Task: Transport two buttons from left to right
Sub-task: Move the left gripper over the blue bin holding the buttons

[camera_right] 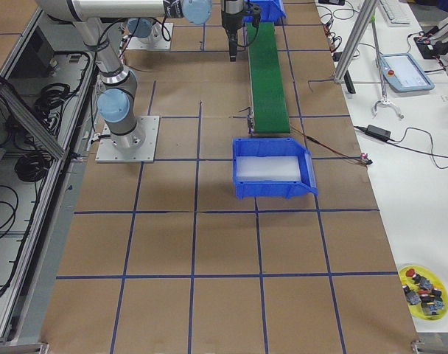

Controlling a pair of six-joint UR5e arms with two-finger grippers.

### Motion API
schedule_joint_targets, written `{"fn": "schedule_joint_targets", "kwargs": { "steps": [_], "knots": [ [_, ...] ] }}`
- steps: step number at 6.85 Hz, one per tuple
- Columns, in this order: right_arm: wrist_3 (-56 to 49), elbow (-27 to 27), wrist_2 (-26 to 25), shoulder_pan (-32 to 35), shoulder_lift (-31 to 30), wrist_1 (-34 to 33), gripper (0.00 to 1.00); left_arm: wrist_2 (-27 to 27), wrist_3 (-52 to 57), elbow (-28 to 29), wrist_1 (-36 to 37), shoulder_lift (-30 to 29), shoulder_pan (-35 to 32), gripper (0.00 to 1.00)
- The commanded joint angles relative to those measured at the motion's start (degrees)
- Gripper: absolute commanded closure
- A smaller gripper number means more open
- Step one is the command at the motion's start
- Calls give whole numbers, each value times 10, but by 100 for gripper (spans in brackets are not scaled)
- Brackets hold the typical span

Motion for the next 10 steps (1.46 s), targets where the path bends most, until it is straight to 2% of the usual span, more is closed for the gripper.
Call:
{"fn": "schedule_joint_targets", "kwargs": {
  "steps": [1, 8, 9, 10],
  "knots": [
    [1, 0, 0, 0, -1, 0, 0, 0, 0, 0, 0, 0, 0, 0],
    [1, 0, 0, 0, -4, 0, 0, 0, 10, 1, 12, 3, 5, 0],
    [1, 0, 0, 0, -5, 0, 0, 0, 51, 1, 18, 5, 41, 0],
    [0, 0, 0, 0, -4, 0, 0, 0, 93, 1, 26, 7, 111, 0]
  ]
}}
